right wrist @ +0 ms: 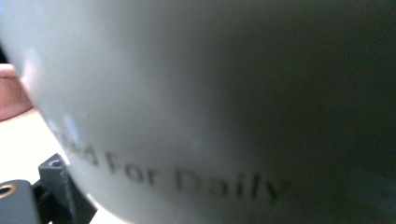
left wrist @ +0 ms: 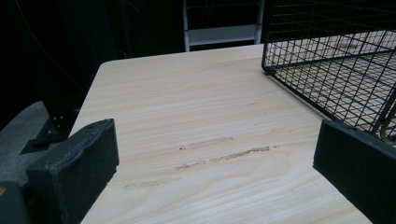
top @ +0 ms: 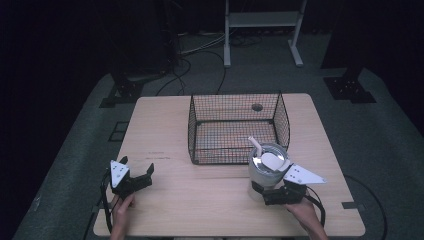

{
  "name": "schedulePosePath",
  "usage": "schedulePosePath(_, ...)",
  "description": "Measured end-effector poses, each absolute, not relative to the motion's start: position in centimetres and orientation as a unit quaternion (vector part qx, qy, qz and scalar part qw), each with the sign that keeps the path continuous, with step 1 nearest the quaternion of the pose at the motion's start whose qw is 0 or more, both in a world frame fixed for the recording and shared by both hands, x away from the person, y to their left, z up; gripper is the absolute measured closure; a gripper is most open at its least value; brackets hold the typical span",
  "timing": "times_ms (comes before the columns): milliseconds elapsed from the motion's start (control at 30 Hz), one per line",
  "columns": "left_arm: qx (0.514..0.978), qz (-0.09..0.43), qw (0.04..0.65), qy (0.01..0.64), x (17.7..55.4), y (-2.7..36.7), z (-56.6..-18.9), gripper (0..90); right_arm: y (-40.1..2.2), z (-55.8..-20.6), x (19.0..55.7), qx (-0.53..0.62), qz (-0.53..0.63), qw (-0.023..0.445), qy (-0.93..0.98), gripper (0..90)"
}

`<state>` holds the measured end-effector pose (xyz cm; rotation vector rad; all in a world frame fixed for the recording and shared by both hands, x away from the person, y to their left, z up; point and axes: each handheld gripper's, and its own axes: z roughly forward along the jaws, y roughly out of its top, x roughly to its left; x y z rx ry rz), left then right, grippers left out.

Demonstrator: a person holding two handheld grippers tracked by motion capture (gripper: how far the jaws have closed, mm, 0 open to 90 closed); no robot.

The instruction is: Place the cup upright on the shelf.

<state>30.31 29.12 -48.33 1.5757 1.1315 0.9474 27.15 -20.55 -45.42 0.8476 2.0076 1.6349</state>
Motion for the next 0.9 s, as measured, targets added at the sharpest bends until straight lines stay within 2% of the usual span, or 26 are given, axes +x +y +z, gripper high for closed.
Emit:
schedulePosePath(567,0.644,0.387,0.472,0.462,30.31,29.13,-48.33,0.0,-20.35,-45.77,27.29,0.298,0.597,0.223,0.711,5.4)
schedulePosePath(833,0.643,0.385,0.474,0.463,30.32,29.18,-48.32,0.0,-20.36,-45.58,27.06,0.287,0.594,0.220,0.719,5.5)
schedulePosePath(900,0.643,0.385,0.474,0.463,30.32,29.17,-48.33,0.0,-20.44,-45.61,27.01,0.287,0.597,0.205,0.720,5.6)
